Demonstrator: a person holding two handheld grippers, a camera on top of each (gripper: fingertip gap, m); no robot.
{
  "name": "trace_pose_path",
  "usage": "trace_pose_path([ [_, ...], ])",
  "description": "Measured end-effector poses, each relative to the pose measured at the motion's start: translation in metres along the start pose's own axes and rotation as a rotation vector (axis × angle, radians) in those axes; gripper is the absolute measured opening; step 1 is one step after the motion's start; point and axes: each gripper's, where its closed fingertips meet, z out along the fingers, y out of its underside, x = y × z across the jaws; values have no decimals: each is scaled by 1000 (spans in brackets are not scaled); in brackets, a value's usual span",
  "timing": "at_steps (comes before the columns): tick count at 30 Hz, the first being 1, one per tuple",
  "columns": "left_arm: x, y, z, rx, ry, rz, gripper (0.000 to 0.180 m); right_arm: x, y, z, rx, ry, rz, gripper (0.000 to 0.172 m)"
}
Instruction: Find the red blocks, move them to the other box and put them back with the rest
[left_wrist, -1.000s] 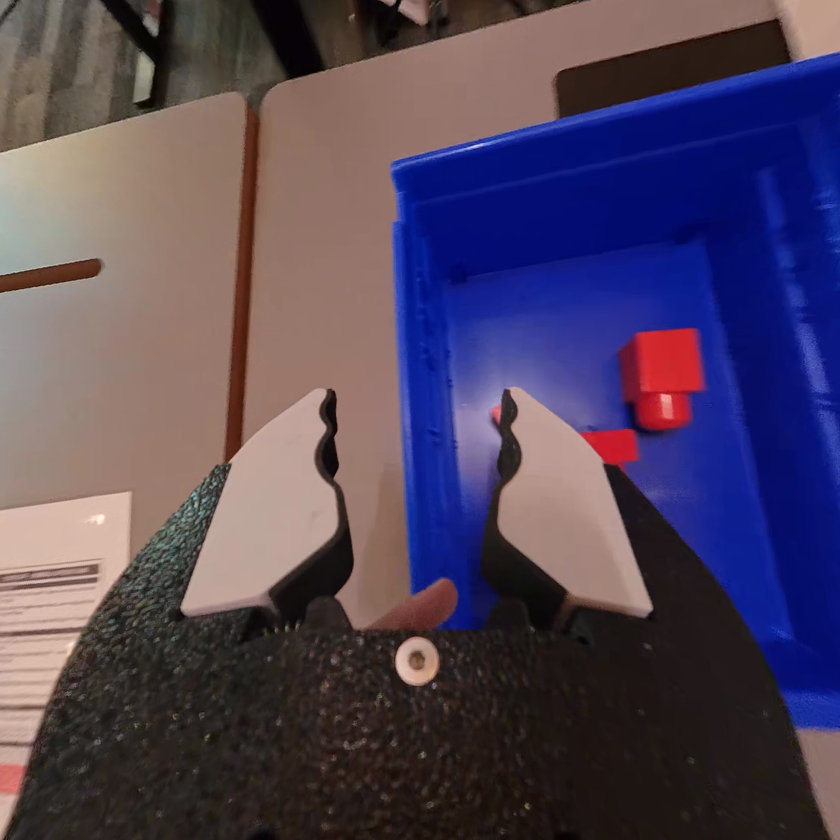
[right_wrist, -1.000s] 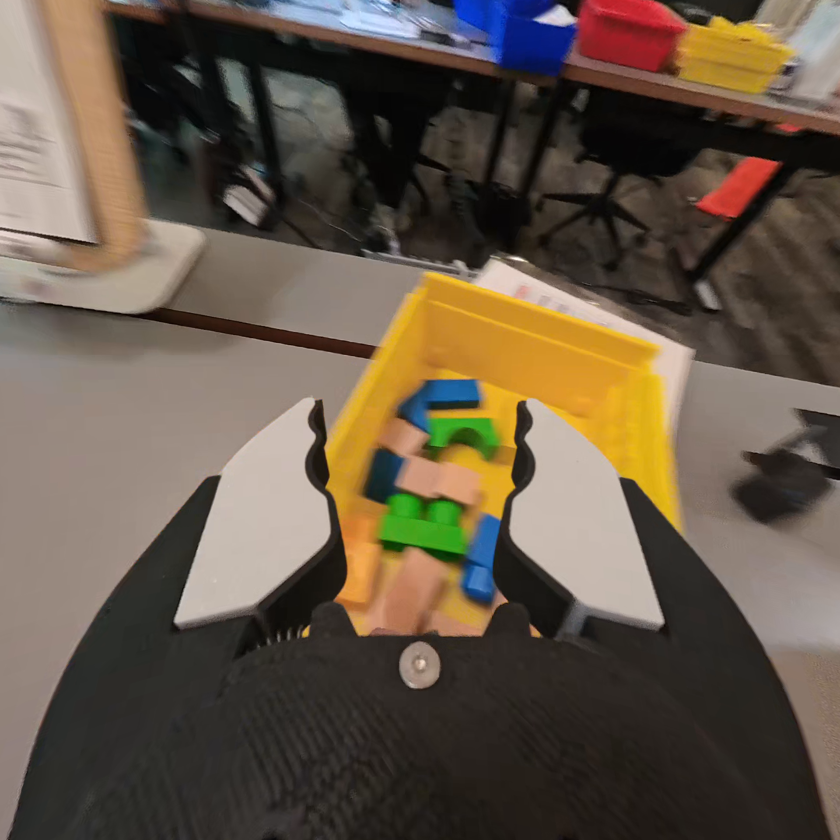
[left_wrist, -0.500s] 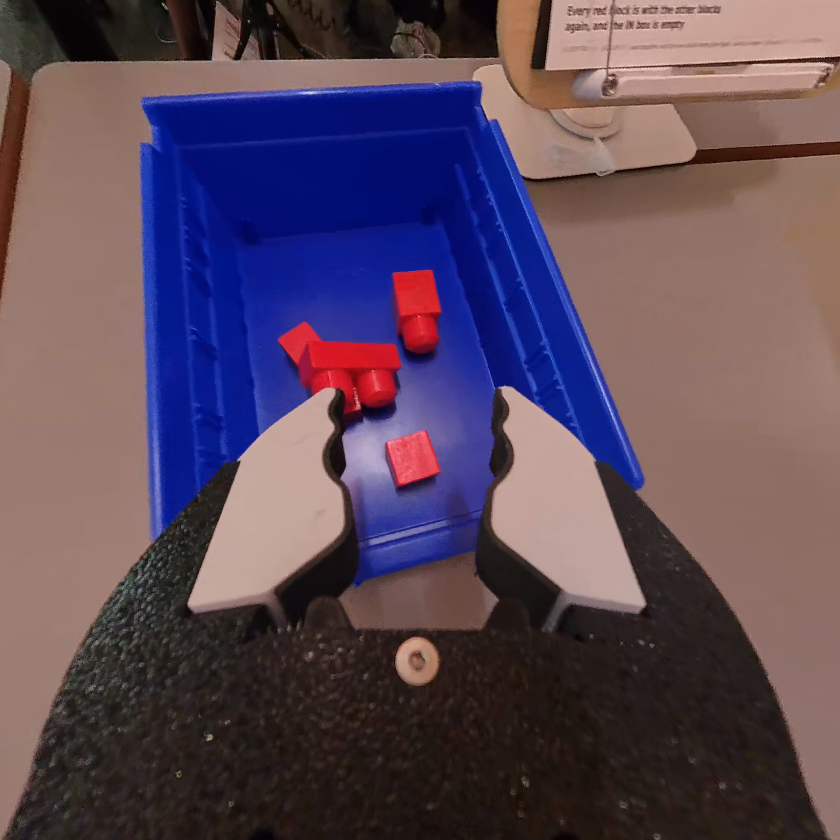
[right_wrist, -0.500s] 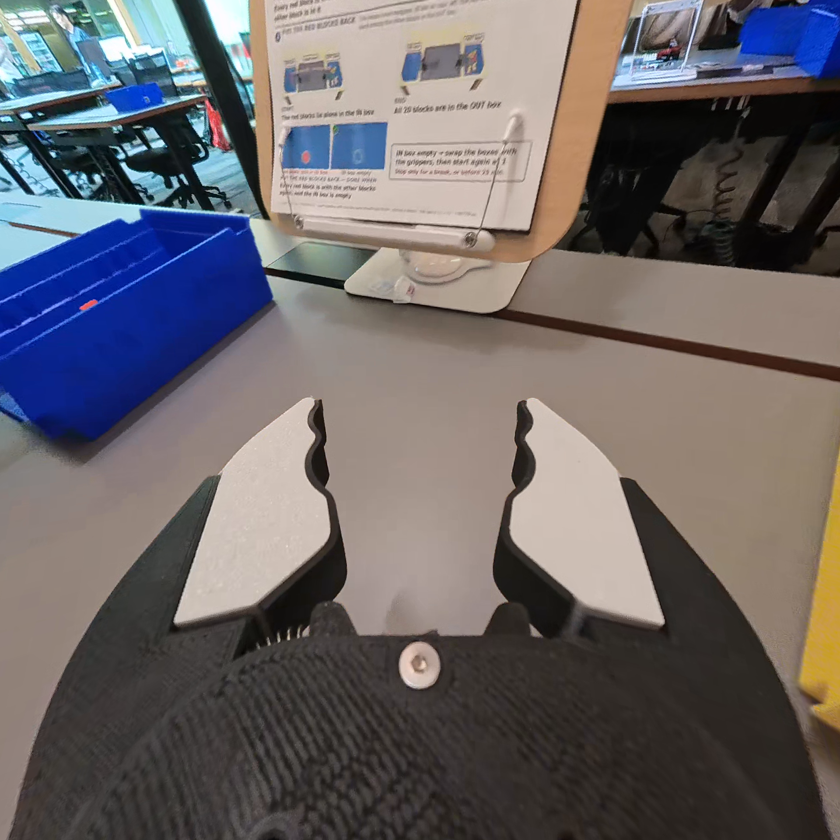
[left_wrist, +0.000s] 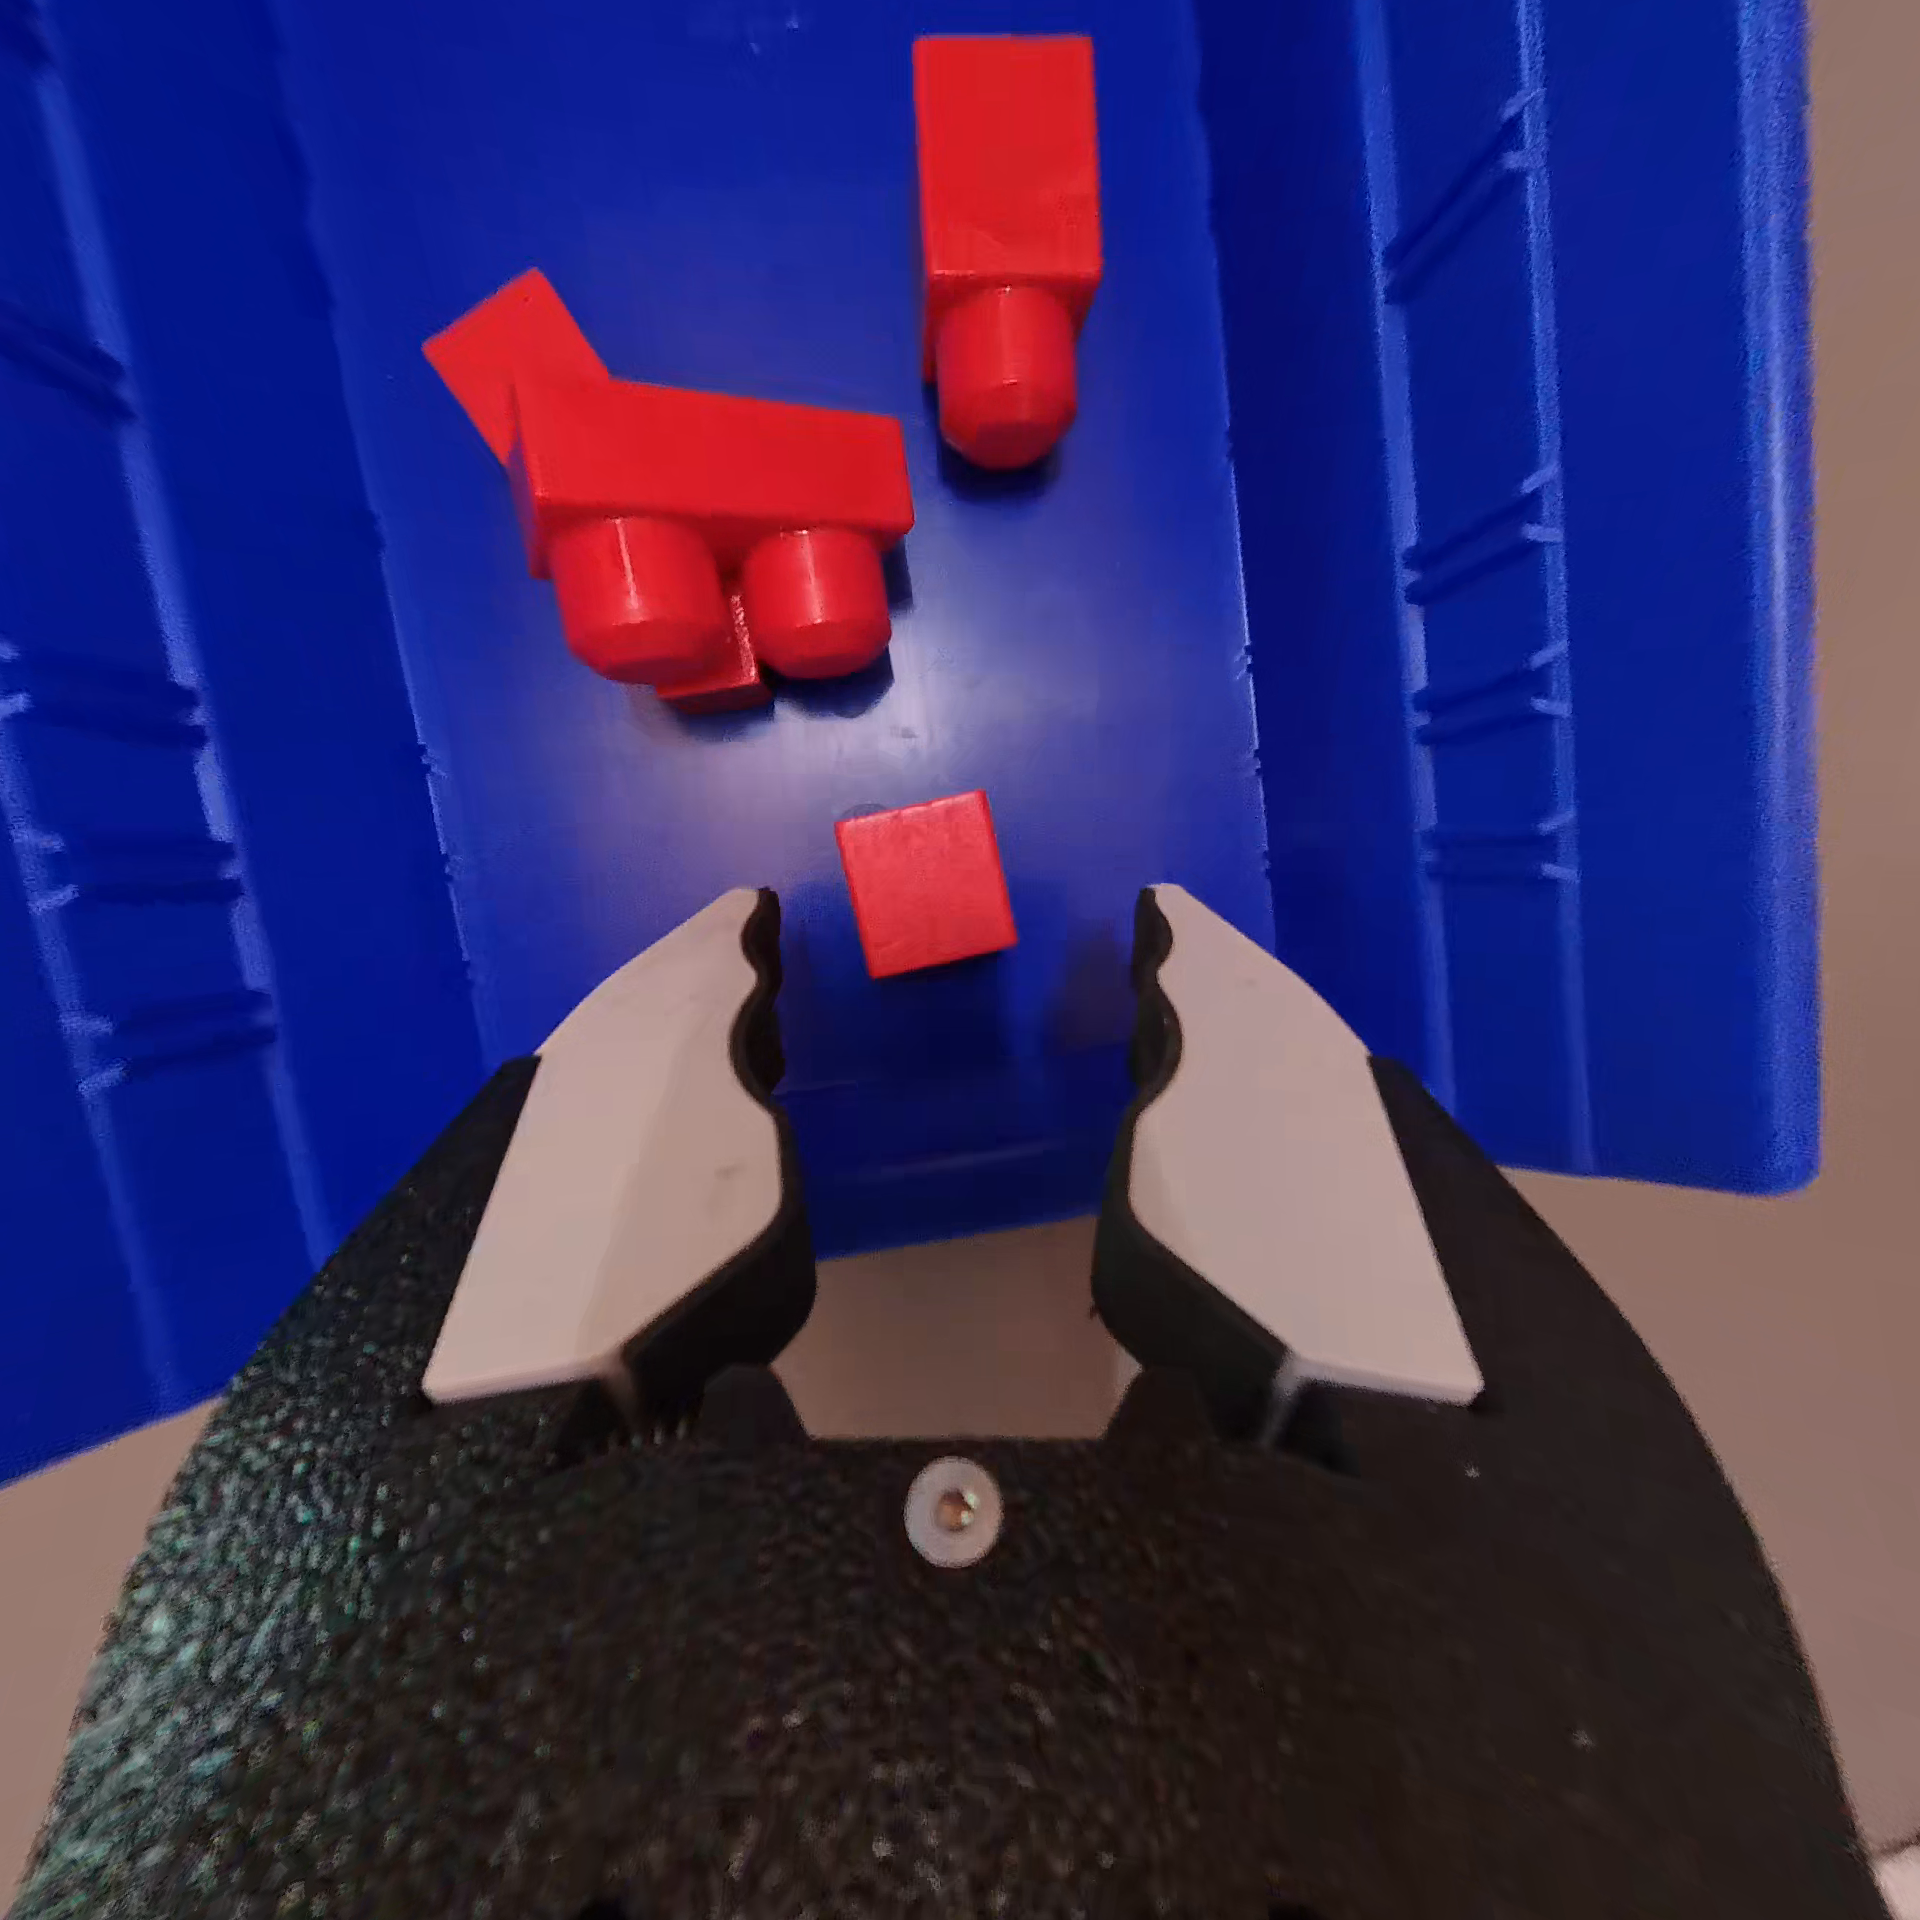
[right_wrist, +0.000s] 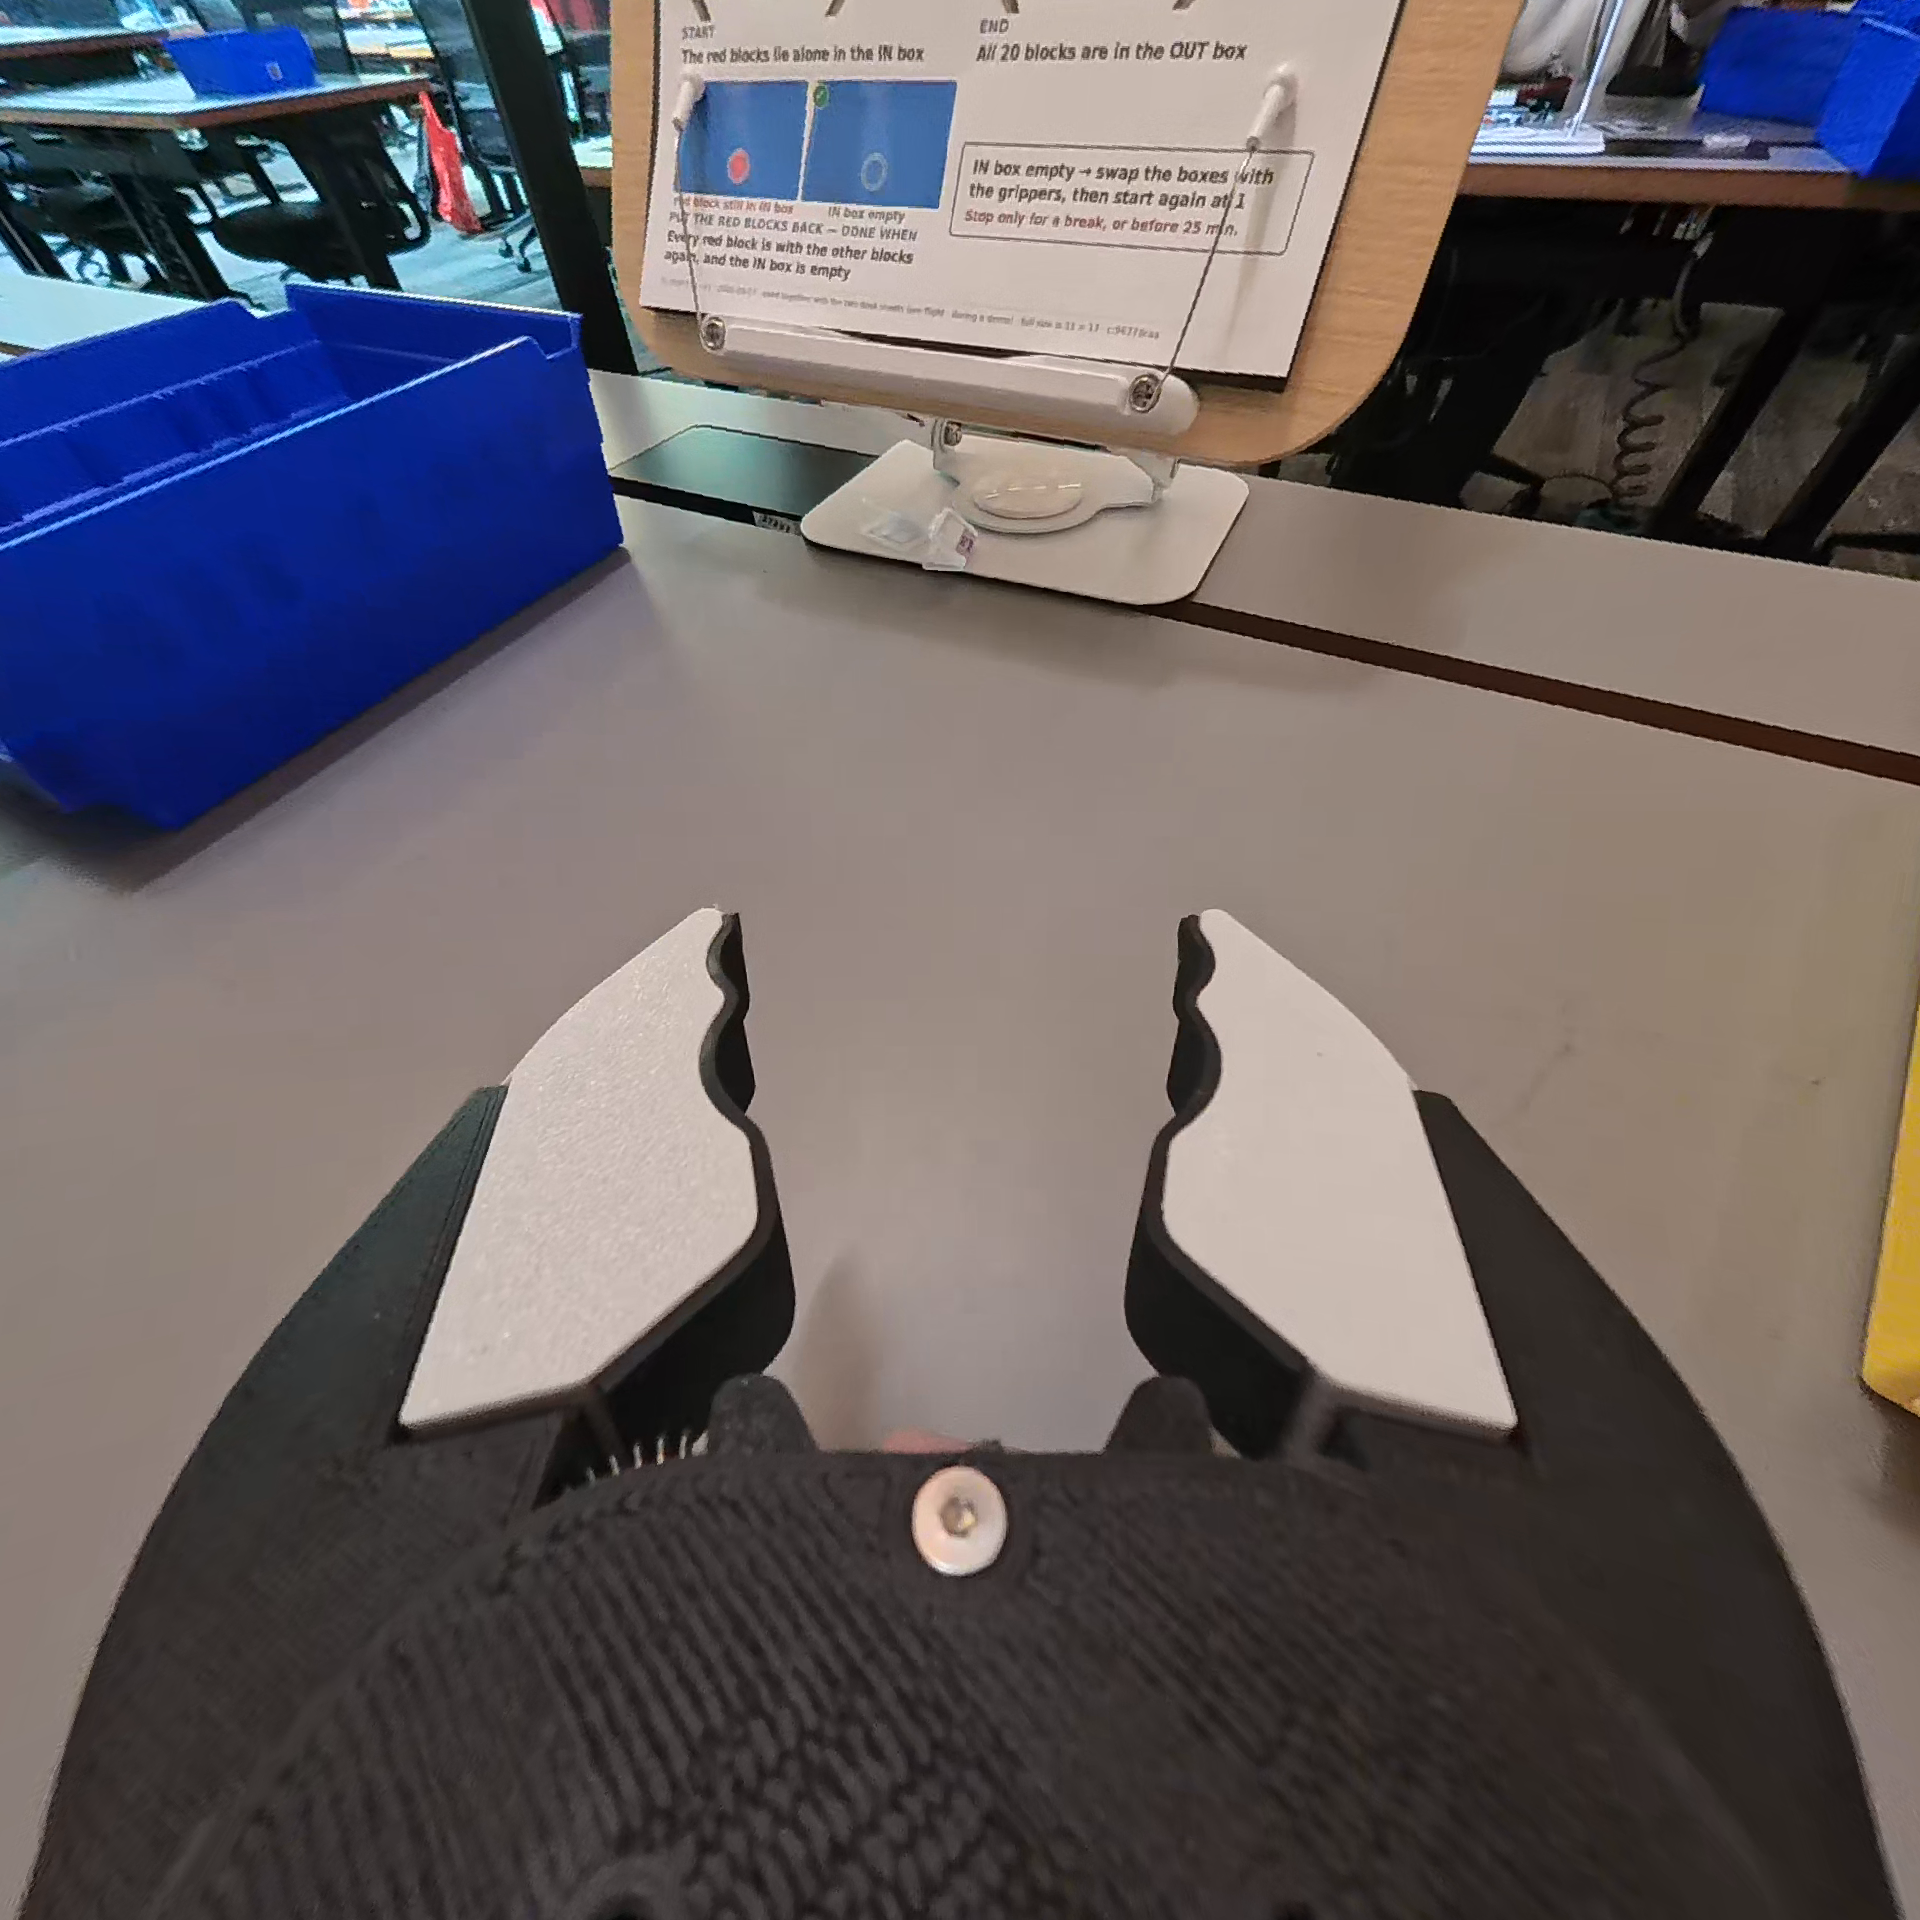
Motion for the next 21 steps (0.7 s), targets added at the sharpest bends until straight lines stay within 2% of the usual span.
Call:
trace_pose_path([
  [5, -5, 0, 15, -147, -10, -2, 49, -8, 5, 2, -10, -32, -7, 80],
  [7, -8, 2, 20, -192, -27, -4, 51, -10, 6, 4, -12, -37, -26, 80],
  [9, -7, 1, 21, -201, -27, -3, 34, -15, 5, 5, -8, -57, -51, 81],
  [14, -3, 1, 19, -191, -7, 20, 33, -36, -5, 7, 7, -143, -157, 88],
  [17, -2, -7, 8, -97, 15, 17, 33, -45, -15, 7, 33, -163, -259, 88],
  [19, 6, -25, -16, 57, 78, -4, 33, -52, -26, 6, 76, -176, -323, 86],
  [21, 27, -46, -54, 258, 213, -11, 32, -65, -38, 4, 127, -217, -387, 86],
])
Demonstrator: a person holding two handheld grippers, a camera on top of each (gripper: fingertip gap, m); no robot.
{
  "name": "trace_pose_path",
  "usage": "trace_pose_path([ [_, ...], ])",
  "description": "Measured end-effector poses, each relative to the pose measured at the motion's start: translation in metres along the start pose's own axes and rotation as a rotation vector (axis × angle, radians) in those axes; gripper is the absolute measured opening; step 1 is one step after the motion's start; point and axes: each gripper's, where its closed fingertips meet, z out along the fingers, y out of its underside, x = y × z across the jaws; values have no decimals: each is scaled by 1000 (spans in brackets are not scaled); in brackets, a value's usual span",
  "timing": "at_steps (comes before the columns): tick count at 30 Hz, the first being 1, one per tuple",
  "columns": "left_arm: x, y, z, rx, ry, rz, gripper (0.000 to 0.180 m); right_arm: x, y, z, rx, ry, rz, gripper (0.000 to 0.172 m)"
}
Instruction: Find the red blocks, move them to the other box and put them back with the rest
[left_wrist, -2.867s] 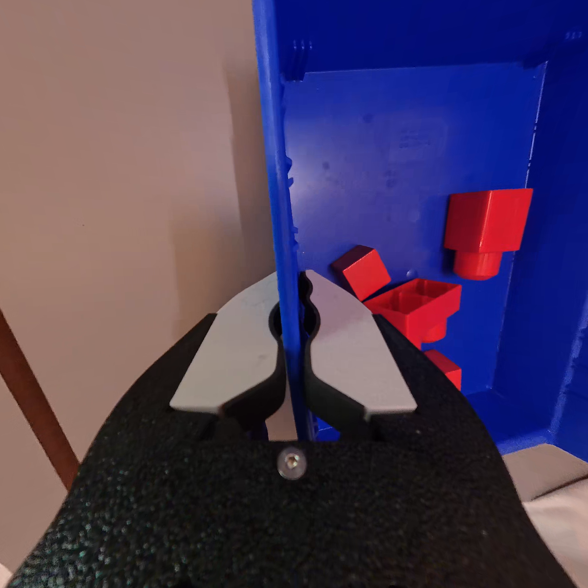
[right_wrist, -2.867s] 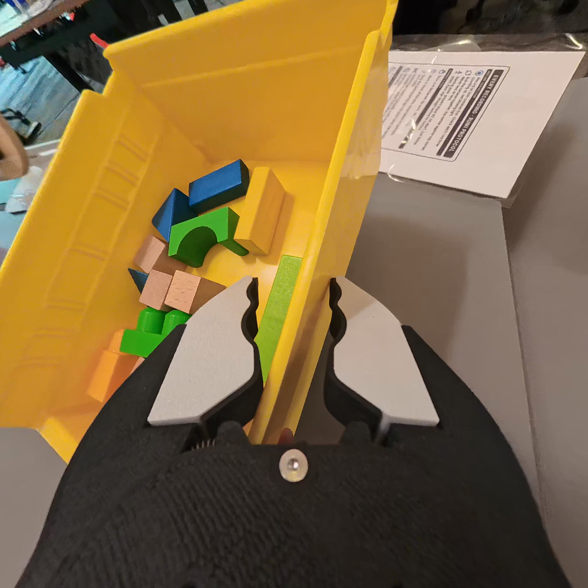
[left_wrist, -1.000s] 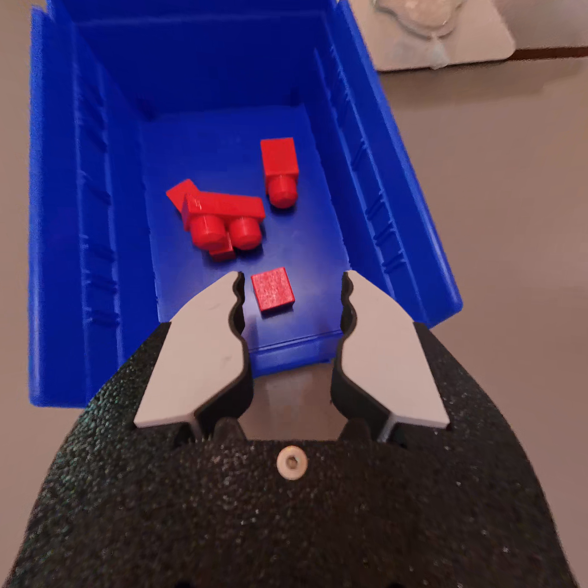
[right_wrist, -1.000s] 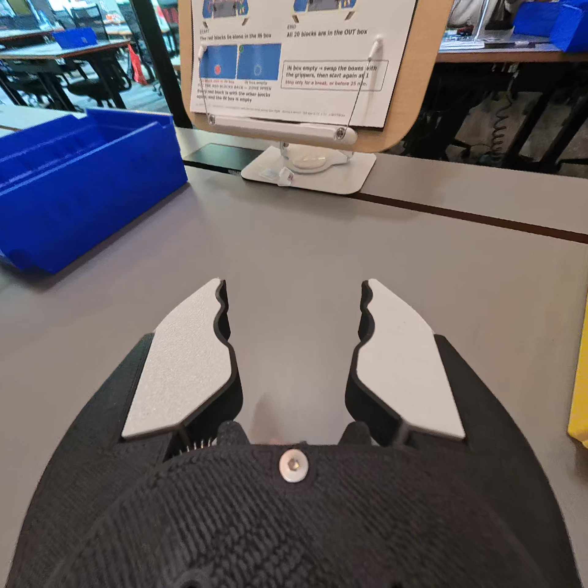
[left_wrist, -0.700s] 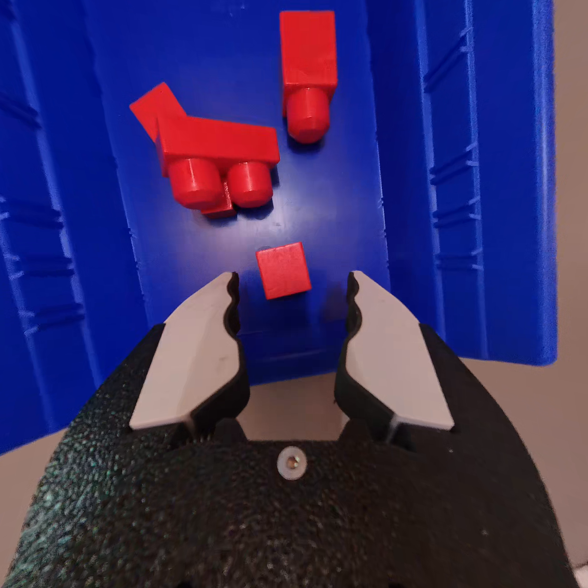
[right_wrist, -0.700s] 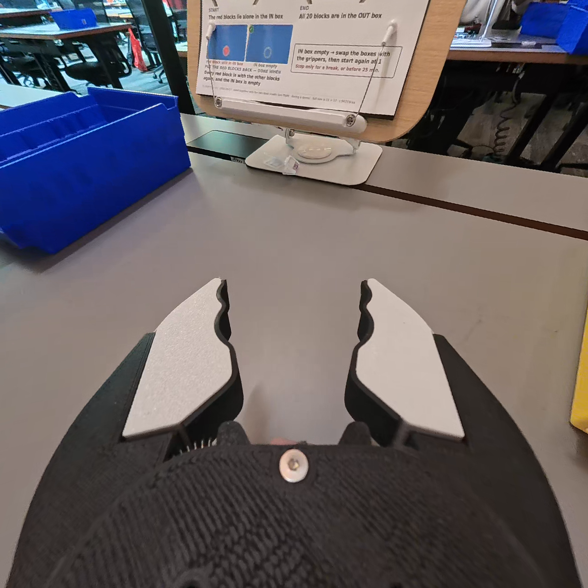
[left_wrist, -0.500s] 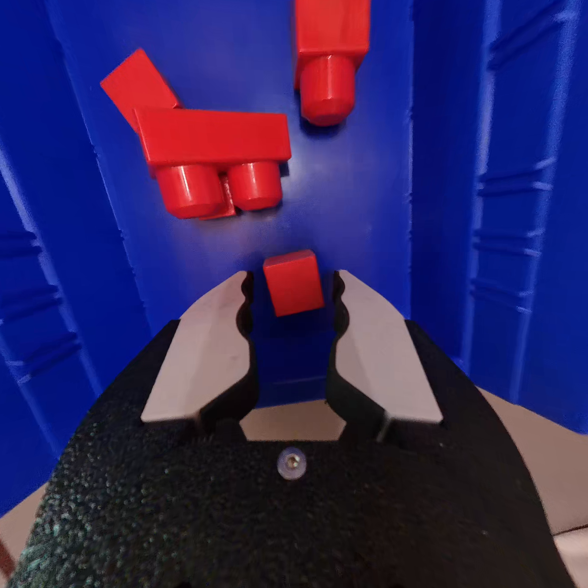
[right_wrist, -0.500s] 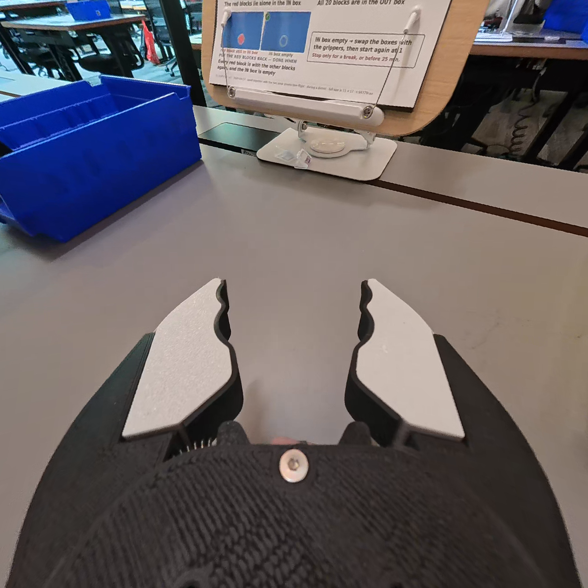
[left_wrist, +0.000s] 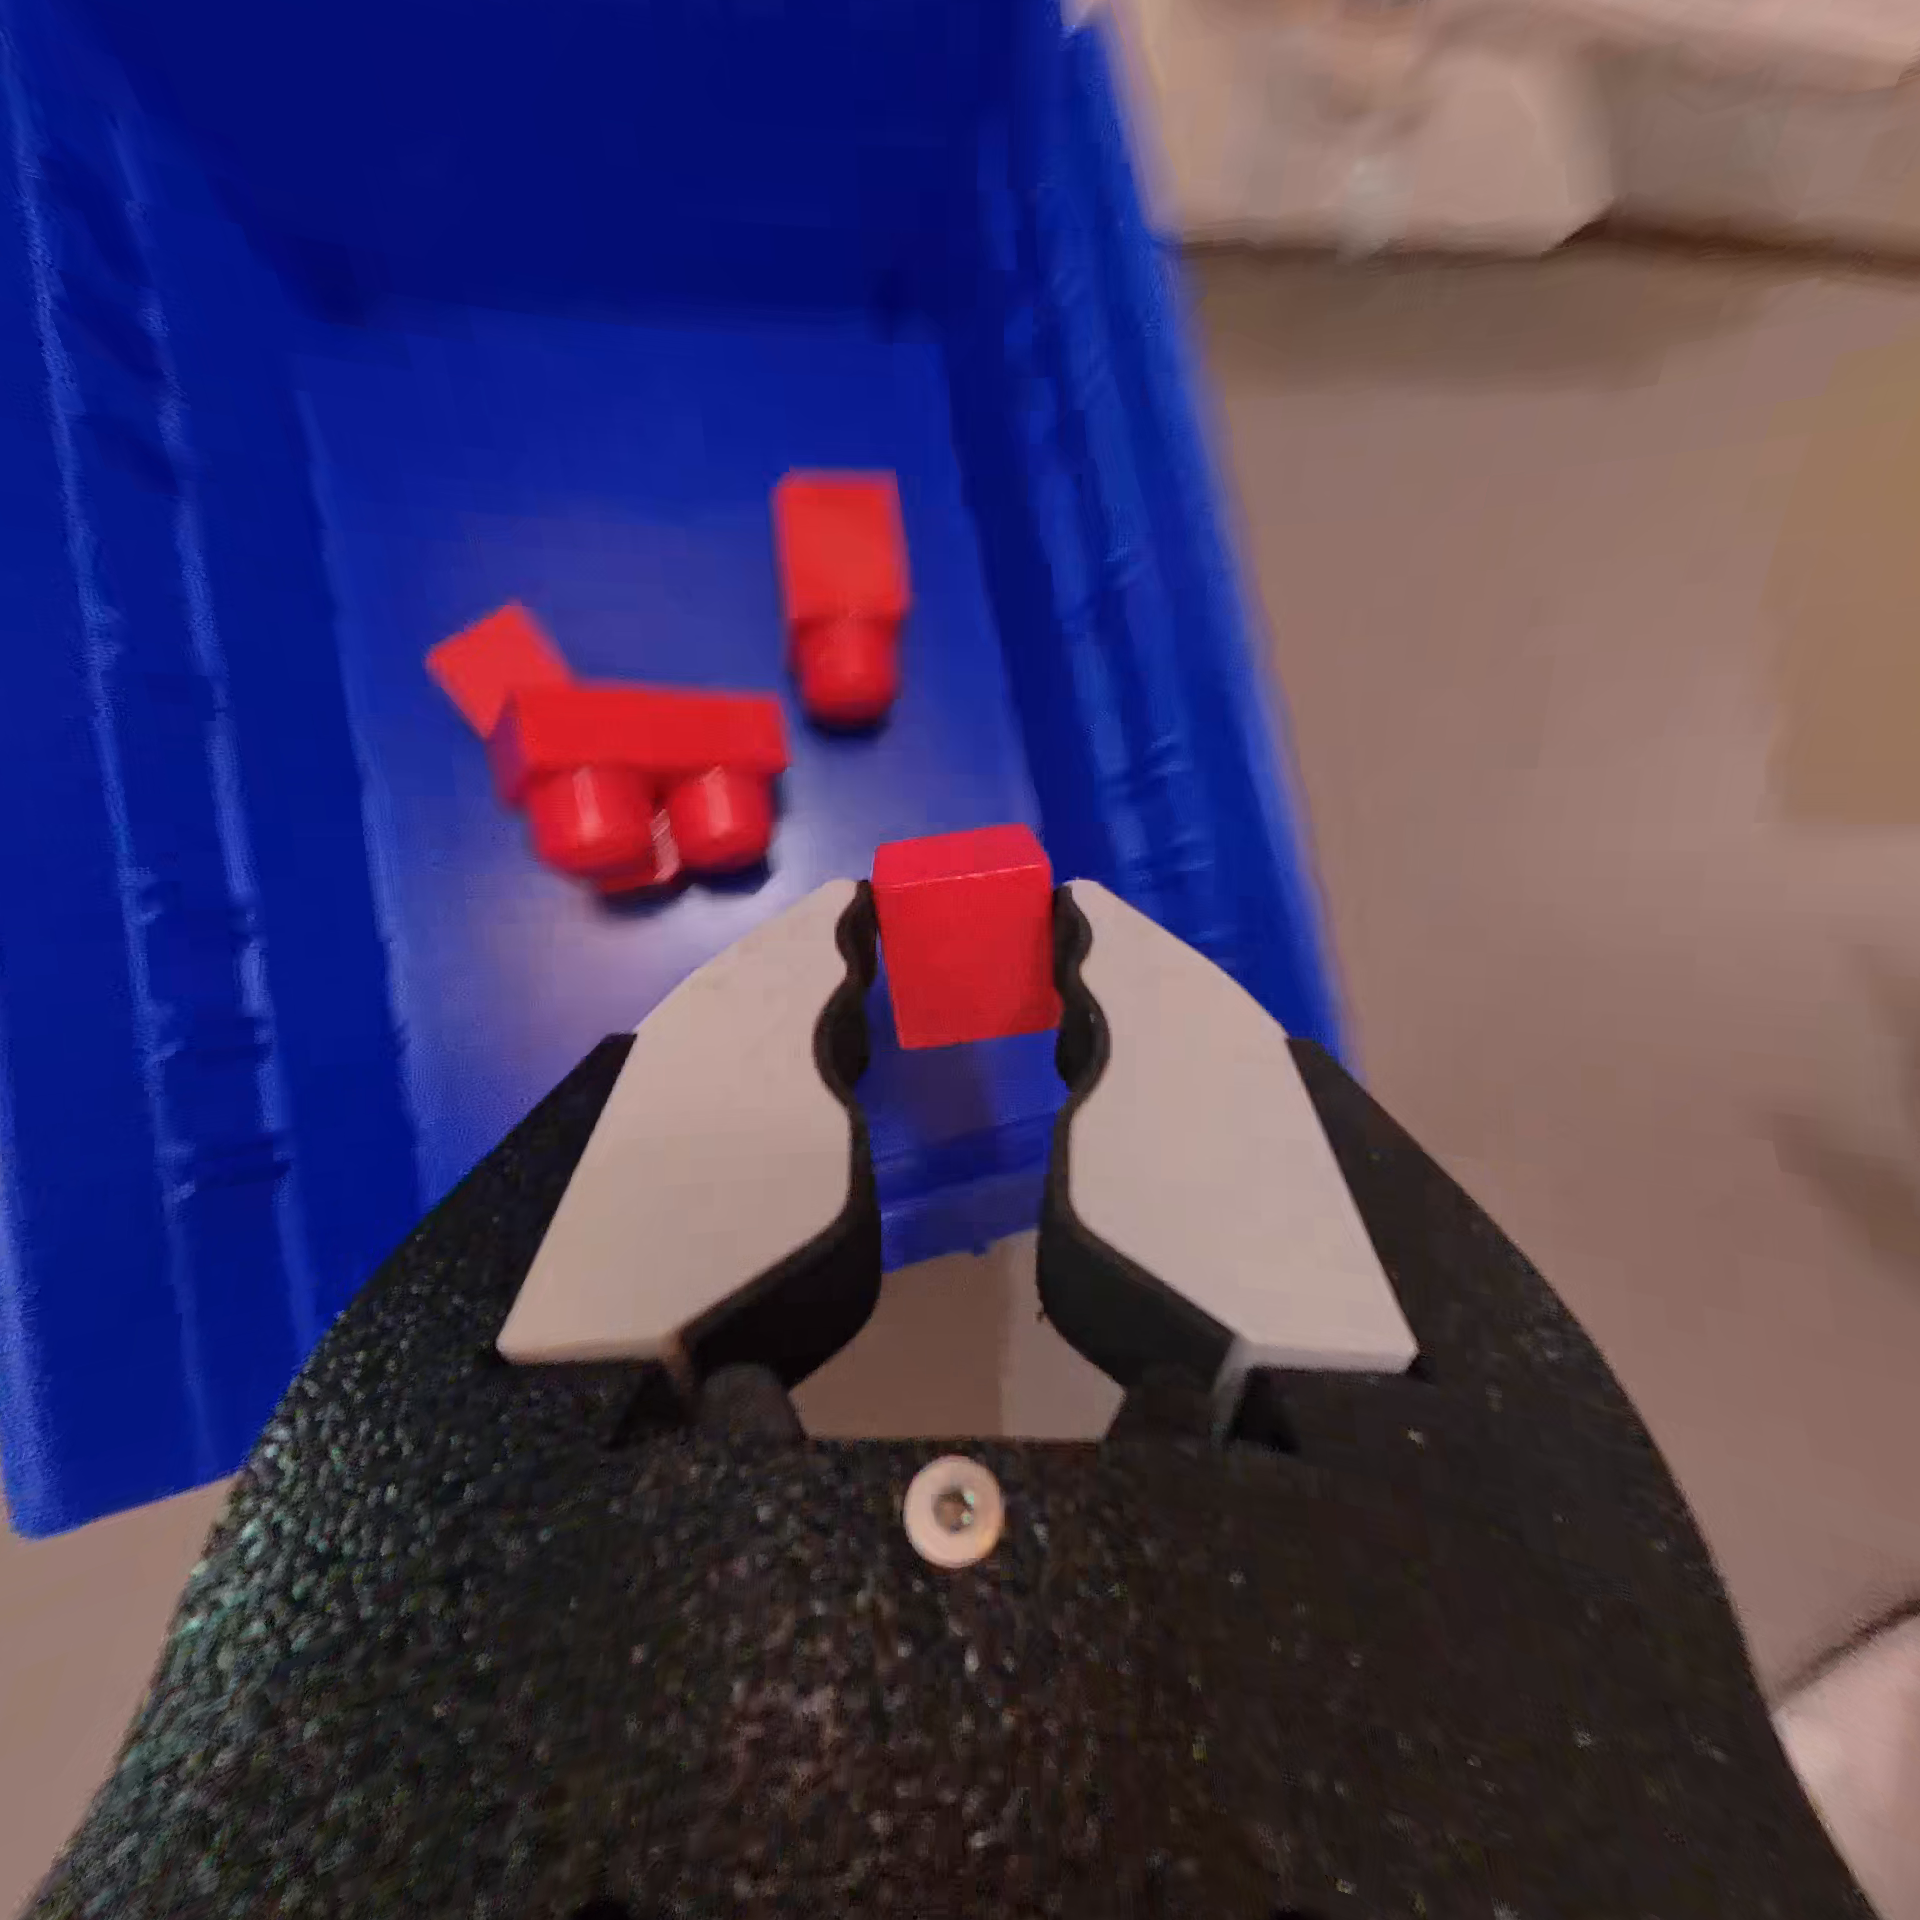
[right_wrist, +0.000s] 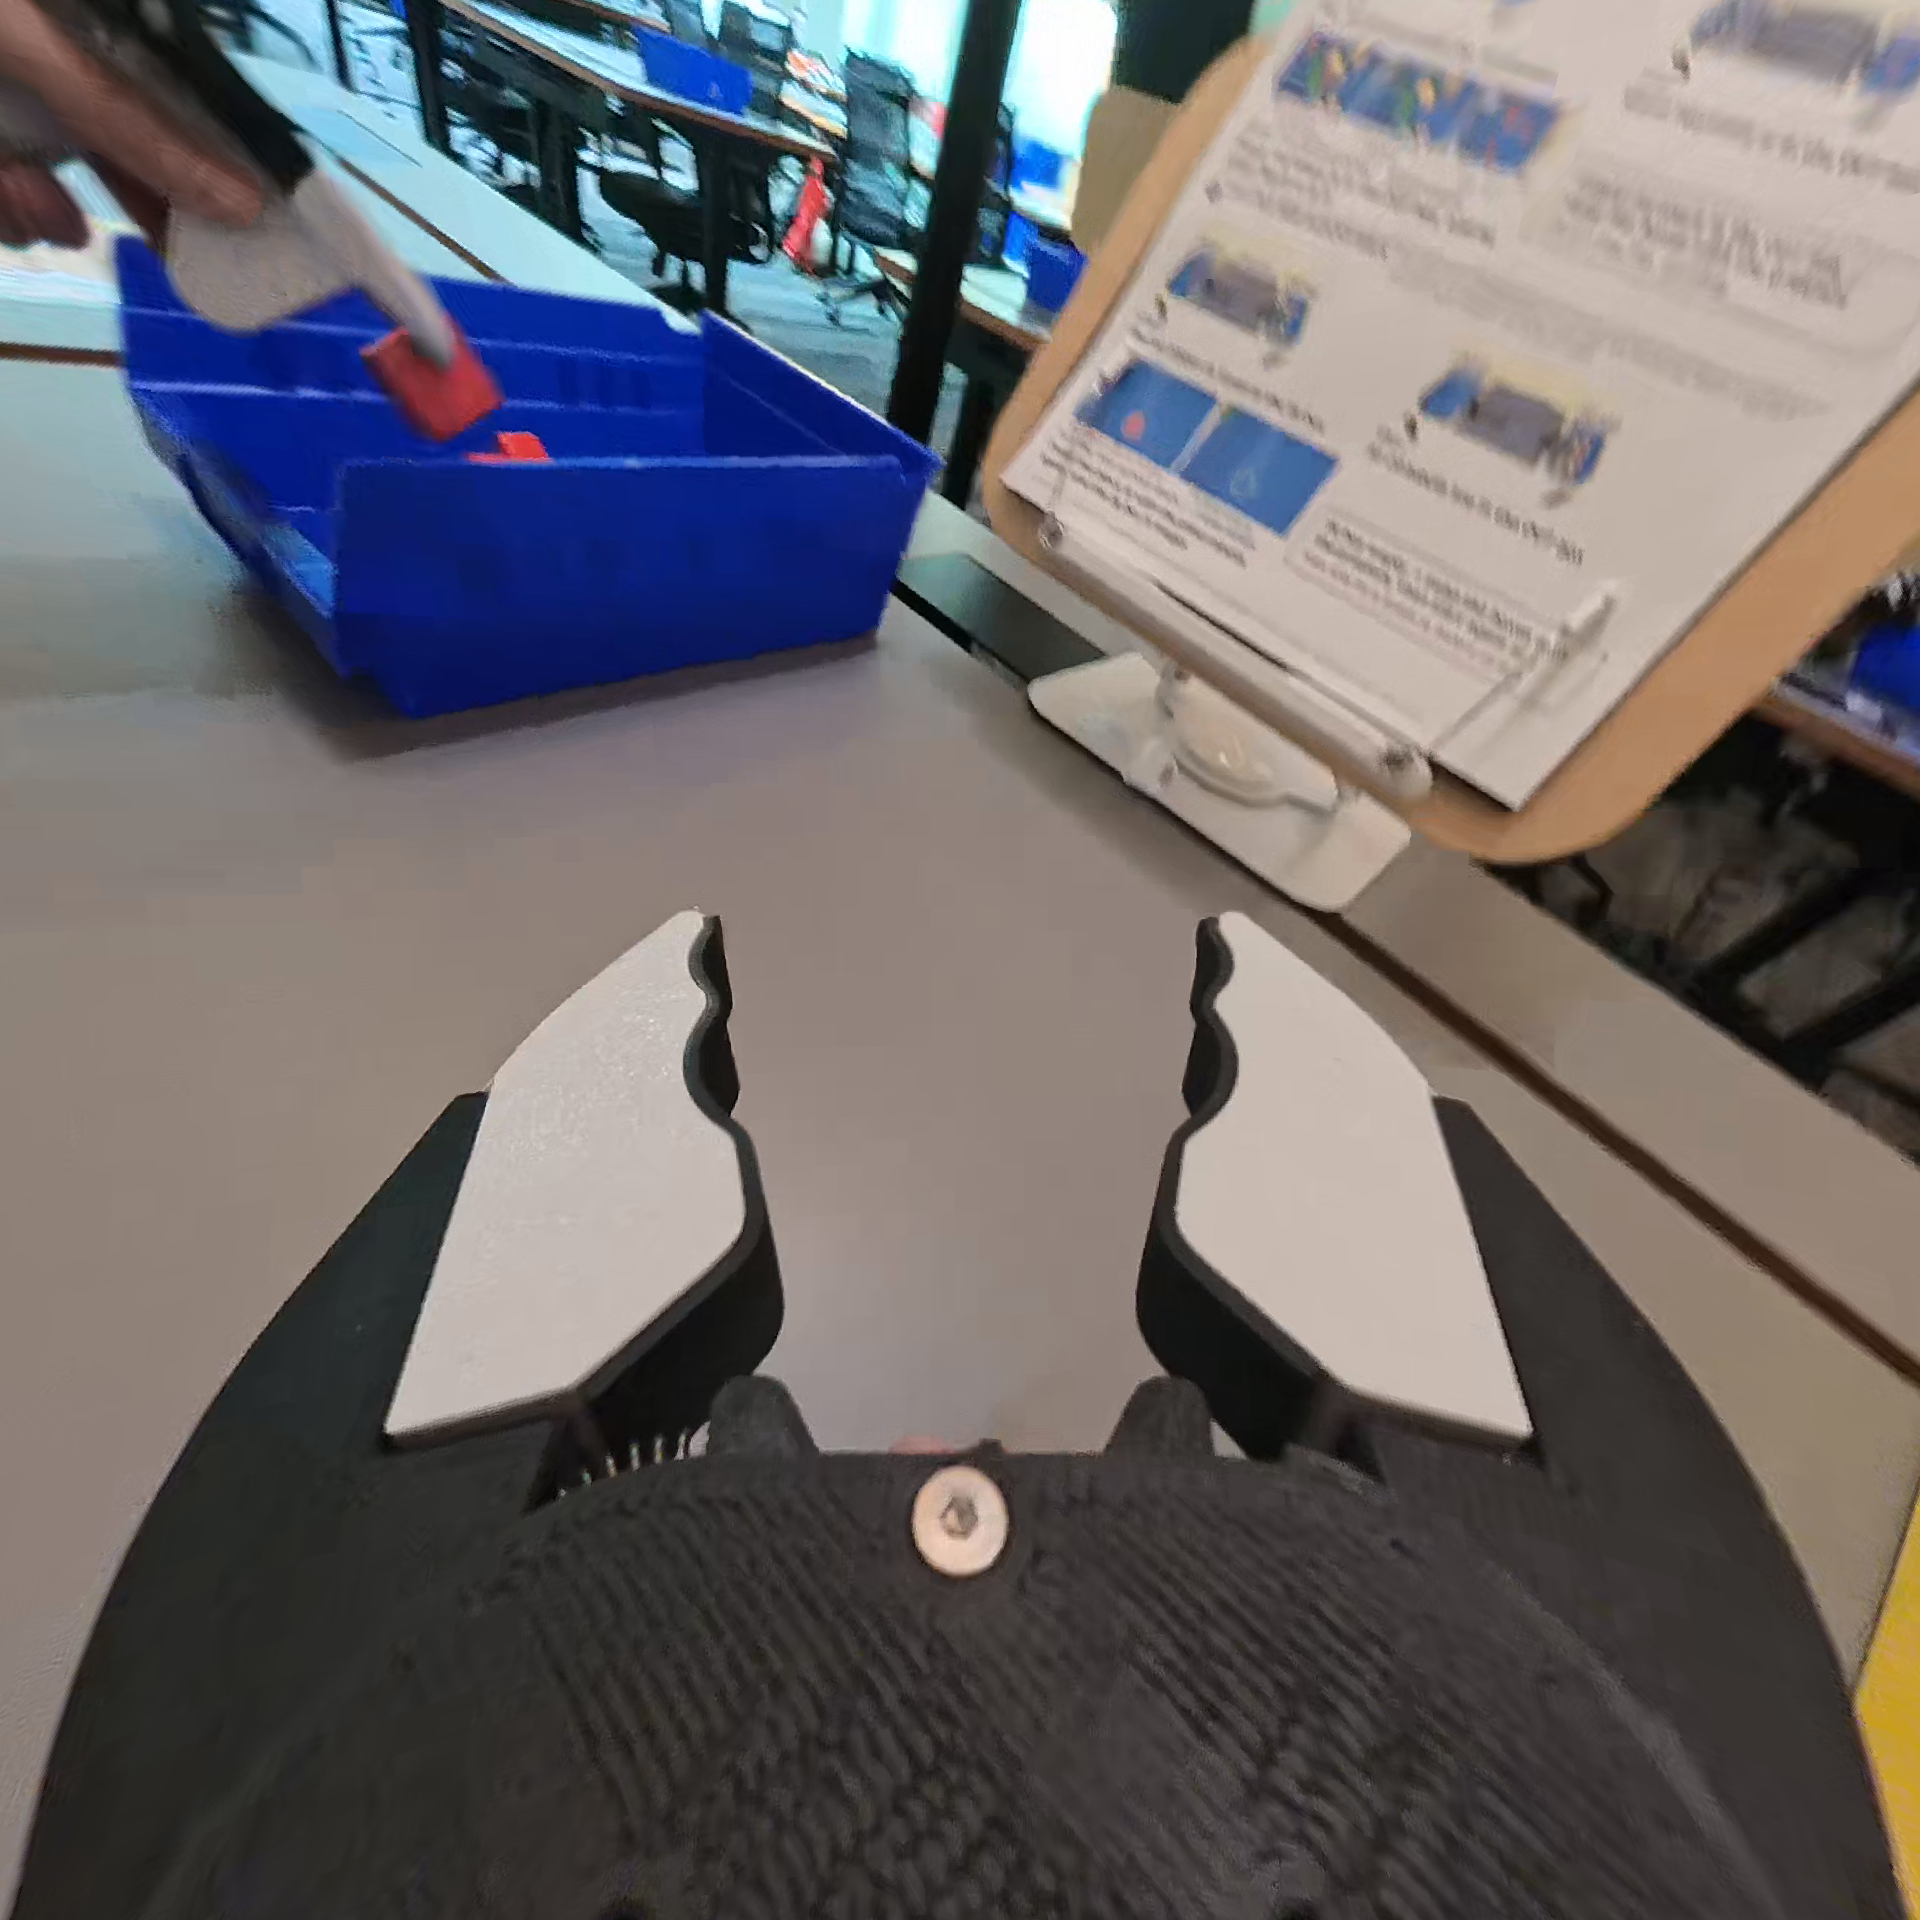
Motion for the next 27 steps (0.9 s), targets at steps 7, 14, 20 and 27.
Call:
trace_pose_path([
  [7, 170, -18, -62, 291, 816, 53, 32, -55, -75, 11, 286, -295, -225, 84],
  [14, 270, 17, -40, 113, 1266, -6, 32, -80, -94, 2, 410, -444, -285, 56],
  [20, 300, 23, -21, 33, 1332, -8, 32, -62, -72, -10, 339, -377, -311, 35],
  [27, 300, 24, 14, 72, 1044, 72, 50, 53, -37, -53, 131, 12, -183, 35],
])
